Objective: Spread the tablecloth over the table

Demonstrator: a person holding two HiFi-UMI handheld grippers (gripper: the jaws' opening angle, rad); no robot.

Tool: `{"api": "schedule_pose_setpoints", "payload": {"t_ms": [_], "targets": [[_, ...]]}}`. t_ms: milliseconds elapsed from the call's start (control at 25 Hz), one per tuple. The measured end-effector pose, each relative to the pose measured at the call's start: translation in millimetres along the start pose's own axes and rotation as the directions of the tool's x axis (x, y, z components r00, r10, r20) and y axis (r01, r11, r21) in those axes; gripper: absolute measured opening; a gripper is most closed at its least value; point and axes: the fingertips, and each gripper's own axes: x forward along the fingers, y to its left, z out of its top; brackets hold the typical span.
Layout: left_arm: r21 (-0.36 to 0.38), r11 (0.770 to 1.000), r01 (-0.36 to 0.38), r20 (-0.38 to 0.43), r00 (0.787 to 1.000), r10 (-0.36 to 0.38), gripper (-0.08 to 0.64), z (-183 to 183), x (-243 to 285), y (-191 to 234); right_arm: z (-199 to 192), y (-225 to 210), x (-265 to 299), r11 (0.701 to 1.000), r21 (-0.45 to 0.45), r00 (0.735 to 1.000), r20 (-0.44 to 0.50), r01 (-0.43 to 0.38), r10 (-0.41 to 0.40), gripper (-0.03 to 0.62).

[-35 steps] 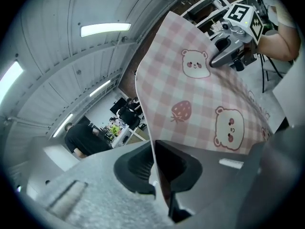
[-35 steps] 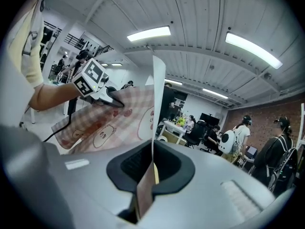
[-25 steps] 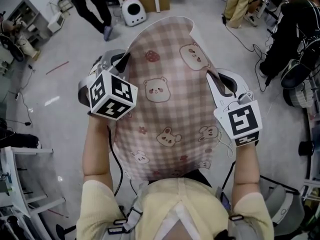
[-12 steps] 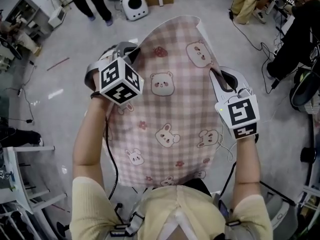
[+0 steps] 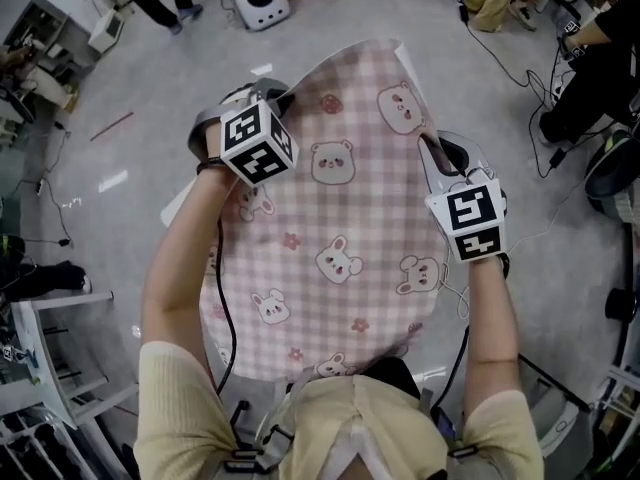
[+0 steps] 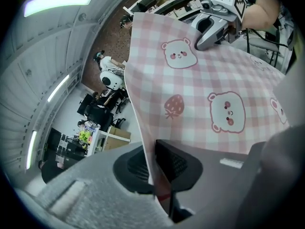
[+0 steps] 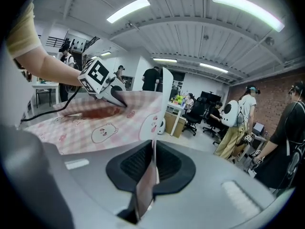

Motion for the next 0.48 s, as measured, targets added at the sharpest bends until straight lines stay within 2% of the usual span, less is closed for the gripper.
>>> {"api": "schedule_pose_setpoints", "payload": {"t_ms": [240,480], "targets": [[0.068,0.997,0.046,-0.026,0.999,-0.044,0.025,2,-2,-4,1,10,-8,1.000,-0.001,0.999,-0.053,0.002,-0.002,0.024],[0.061,0.995,0.072,-0.042,0.997,-0.070,0.028,-6,31,-15,-22,7,13,1.000,0.020,0.997,-0.076,0.011,-0.009,0.023]]}}
